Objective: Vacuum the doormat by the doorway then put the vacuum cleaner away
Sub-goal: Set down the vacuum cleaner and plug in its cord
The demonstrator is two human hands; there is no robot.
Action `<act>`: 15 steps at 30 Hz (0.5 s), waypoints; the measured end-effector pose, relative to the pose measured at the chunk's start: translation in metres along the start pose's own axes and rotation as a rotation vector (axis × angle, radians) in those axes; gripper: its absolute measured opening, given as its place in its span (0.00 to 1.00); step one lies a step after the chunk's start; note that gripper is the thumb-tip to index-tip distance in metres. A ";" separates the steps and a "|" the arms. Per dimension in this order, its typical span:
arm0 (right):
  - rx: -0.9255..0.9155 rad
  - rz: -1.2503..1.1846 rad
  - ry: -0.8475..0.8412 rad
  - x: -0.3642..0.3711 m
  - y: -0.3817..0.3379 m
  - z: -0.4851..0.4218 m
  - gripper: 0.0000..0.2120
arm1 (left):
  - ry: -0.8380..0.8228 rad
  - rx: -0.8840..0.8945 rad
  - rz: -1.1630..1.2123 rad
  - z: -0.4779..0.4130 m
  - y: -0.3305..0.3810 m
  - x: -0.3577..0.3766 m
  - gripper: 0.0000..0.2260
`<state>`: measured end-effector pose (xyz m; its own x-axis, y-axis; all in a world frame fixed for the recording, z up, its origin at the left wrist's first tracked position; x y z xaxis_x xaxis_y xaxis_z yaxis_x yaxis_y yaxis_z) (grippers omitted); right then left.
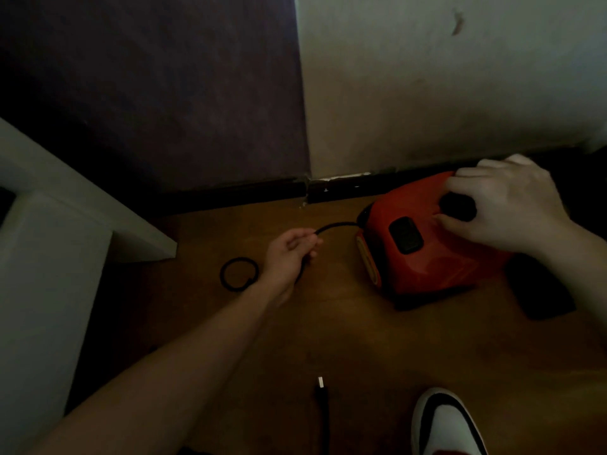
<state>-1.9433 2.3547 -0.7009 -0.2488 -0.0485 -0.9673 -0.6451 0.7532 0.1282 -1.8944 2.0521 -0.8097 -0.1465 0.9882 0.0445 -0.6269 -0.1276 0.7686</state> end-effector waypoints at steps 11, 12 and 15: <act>-0.205 -0.155 -0.052 -0.015 -0.074 -0.020 0.23 | -0.180 0.250 -0.792 0.038 0.014 -0.031 0.20; -0.248 -0.189 -0.056 -0.013 -0.084 -0.023 0.23 | -0.179 0.251 -0.801 0.040 0.009 -0.037 0.22; -0.324 -0.281 -0.104 0.001 -0.105 -0.026 0.23 | -0.167 0.249 -0.810 0.045 -0.008 -0.053 0.27</act>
<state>-1.8950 2.2583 -0.7092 0.0321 -0.1433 -0.9892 -0.8747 0.4748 -0.0972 -1.8473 2.0047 -0.7889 0.3998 0.7688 -0.4991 -0.3011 0.6244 0.7207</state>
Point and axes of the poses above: each hand's wrist, its own z-axis away from the middle knuckle, its own x-axis out of the palm, y = z × x, the point moved 1 cm from there along -z, towards the middle knuckle, and after that the axes turned 11 degrees about -x, right-handed, at the moved point
